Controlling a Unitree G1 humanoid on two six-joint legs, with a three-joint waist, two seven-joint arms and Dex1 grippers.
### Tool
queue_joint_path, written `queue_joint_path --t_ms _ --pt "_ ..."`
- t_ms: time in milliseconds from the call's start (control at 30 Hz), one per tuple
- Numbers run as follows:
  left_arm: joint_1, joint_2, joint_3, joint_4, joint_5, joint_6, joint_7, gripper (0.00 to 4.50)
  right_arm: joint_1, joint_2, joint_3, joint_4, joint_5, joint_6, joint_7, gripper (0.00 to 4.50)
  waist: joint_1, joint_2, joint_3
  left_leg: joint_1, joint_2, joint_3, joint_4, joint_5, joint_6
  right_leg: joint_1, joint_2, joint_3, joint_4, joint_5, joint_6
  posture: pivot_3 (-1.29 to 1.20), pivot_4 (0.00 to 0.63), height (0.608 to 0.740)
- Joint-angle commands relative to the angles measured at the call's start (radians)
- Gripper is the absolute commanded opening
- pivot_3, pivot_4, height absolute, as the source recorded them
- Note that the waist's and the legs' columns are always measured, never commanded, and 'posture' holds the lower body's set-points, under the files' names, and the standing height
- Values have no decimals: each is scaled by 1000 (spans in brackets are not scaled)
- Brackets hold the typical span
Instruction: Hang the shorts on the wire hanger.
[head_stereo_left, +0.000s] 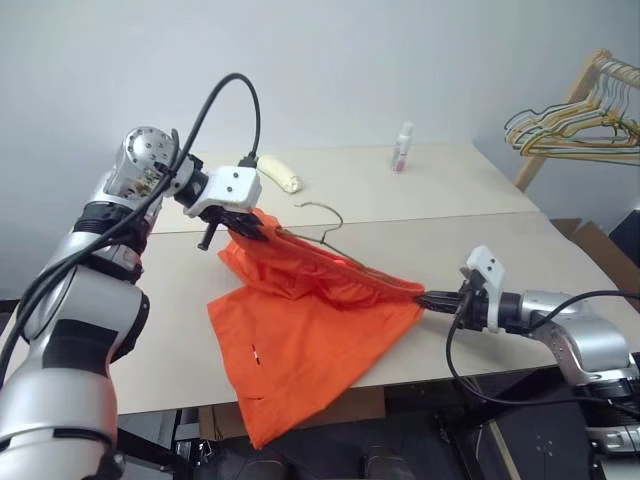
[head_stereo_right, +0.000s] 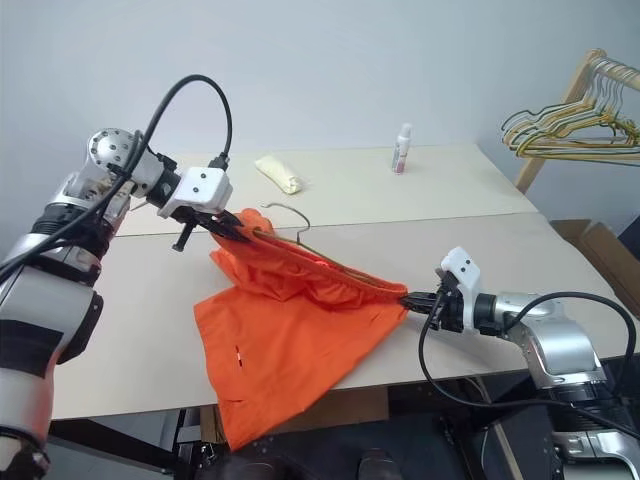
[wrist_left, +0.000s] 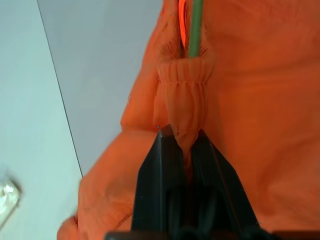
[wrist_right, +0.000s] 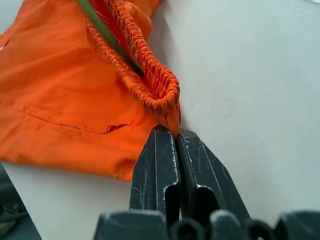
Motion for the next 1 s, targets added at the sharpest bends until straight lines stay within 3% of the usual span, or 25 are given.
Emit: queue_joint_path --t_ms 33,267,500,1000 --pt "-16 21 49 11 81 -40 53 0 8 -79 -17 -15 -88 -126 25 39 1 0 0 0 0 0 0 0 0 0 0 0 0 0 0 -15 0 740" --pt "-40 -24 97 11 147 -17 128 0 -211 -150 30 -64 -165 -142 43 39 -9 0 0 1 0 1 0 0 0 0 0 1 -1 0 0 -36 0 740" --pt "-61 -64 155 31 194 -1 238 0 -402 -118 85 -87 -241 -159 38 39 -12 0 0 -2 0 1 -1 0 0 -2 0 0 0 0 0 -23 0 740" --pt "20 -87 257 -83 144 35 144 0 -464 -8 184 -86 -392 -162 -51 39 -6 0 0 -4 -1 0 0 1 -2 -3 -1 0 1 0 0 -8 0 740"
